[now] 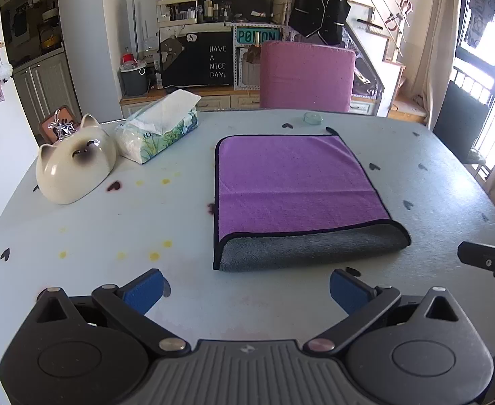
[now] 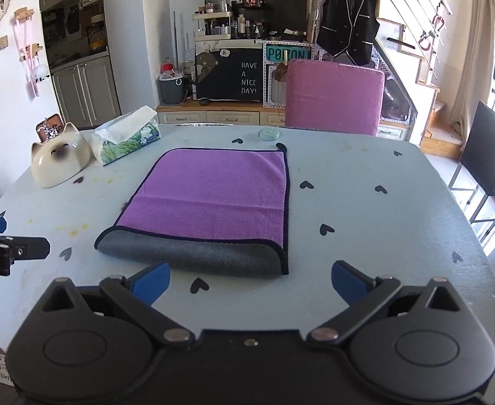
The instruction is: Fold towel
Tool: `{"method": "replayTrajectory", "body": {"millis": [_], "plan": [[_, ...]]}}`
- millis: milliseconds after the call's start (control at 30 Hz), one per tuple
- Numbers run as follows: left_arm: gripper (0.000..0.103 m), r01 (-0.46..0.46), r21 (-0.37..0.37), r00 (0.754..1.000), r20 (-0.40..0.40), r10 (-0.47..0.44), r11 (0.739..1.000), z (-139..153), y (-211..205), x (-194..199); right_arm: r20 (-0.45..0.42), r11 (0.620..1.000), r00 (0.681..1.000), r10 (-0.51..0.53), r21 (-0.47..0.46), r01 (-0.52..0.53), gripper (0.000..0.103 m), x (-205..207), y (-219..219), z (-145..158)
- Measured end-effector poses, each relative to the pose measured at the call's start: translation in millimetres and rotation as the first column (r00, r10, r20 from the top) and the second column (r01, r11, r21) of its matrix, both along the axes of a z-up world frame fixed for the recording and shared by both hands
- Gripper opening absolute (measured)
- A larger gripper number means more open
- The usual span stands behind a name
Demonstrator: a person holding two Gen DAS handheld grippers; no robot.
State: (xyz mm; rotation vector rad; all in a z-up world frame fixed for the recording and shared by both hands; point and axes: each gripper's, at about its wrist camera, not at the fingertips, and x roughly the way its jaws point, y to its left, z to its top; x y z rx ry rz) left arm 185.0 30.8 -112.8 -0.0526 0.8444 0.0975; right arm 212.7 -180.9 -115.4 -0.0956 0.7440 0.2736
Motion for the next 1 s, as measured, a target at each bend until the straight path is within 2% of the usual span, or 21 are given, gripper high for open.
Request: {"method": "replayTrajectory", "body": {"millis": [533, 767, 1000], "plan": [[0.103, -0.016, 0.007, 0.998, -0.056, 0.017, 1.0, -59, 8, 71, -0.104, 0.998, 0.994, 0.017, 0.069, -0.01, 0.102, 72, -1, -59], [0.103, -0.068, -0.04, 0.994, -0.084, 0.064, 0.997, -81, 20, 98, -0.121, 0.995, 0.993, 0.017, 0.1, -0.004, 0.102, 105, -9, -82], [0.103, -0.111, -0.083, 0.989, -0.108, 0.102, 0.99, -99, 36, 113, -0.186, 0.988, 0.982, 0.039, 0.155, -0.01, 0.103, 133, -13, -103]]}}
